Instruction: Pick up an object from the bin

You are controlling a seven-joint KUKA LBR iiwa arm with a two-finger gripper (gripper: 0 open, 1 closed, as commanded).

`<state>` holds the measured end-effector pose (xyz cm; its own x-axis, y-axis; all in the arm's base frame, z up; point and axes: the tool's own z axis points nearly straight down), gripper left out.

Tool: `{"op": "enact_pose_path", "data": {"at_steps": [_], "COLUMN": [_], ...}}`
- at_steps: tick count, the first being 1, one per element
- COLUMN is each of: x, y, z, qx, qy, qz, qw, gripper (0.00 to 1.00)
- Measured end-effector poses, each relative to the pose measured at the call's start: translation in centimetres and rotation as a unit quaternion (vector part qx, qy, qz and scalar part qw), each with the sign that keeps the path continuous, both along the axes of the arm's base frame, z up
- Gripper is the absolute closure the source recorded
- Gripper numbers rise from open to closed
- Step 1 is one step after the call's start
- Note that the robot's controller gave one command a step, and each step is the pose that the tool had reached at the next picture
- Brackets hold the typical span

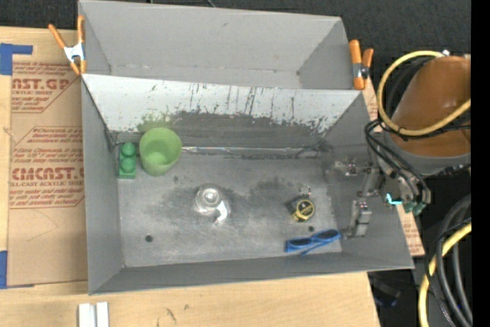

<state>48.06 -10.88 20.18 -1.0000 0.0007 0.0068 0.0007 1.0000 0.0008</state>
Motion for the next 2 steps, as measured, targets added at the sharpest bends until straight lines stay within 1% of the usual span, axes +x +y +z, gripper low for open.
{"op": "enact_pose_path", "data": {"at_steps": [1, 2], "x": [1.6, 1.4], "y": [0.5, 0.5], "z": [-0.7, -12.9], "qx": [0.0, 0.001], "qy": [-0.0044, -0.0048], "qz": [0.069, 0.322], "qw": [0.9976, 0.9468], "gripper": [0.0, 0.0]}}
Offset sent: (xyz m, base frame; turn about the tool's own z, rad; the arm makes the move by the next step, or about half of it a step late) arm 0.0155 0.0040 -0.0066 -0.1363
